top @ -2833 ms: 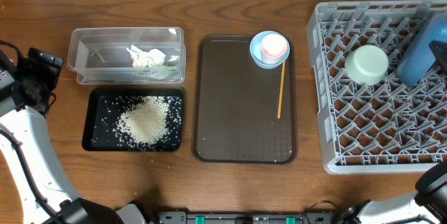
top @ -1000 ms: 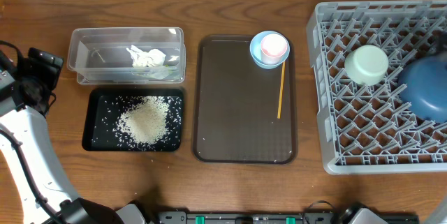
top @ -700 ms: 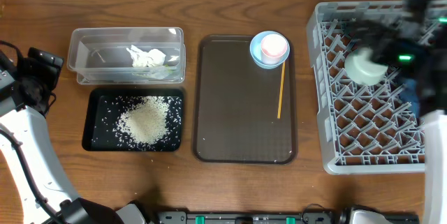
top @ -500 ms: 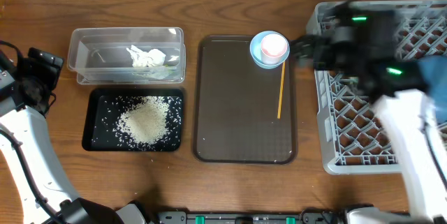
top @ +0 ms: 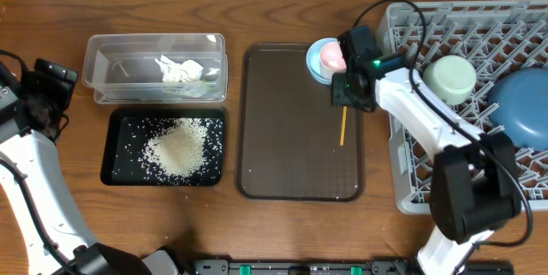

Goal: Sort waste into correct bins and load items into the dishwasher rack
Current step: 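Move the right gripper to the pink cup in the light-blue bowl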

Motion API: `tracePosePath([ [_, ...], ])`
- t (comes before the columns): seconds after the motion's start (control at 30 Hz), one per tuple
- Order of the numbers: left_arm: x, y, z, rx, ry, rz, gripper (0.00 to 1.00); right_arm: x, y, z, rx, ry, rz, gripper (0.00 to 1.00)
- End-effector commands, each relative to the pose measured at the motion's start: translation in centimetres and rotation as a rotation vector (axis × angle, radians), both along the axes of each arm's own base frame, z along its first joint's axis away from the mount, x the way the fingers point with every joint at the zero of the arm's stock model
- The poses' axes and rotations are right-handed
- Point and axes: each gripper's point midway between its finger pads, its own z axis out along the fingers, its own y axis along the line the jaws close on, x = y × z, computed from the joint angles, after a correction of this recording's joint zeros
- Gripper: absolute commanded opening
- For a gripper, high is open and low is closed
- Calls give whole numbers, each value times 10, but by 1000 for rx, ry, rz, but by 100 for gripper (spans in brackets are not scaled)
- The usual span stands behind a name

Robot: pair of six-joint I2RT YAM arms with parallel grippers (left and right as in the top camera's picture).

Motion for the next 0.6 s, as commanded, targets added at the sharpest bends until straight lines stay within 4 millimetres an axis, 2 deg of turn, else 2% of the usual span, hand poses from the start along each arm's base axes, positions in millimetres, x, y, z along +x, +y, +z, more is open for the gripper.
tracePosePath([
  [0.0, -2, 3, -2, 4, 10, 12, 95, -5, 4, -17, -2, 46, -13, 47],
  [0.27, -2, 3, -2, 4, 10, 12, 95, -9, 5, -54, -29, 112, -9, 44],
  [0.4, -2, 3, -2, 4, 10, 12, 95, -9, 1, -65, -54, 123, -18, 44],
  [0.57, -2, 3, -2, 4, 10, 12, 95, -11, 0, -74, -64, 143, -21, 38],
])
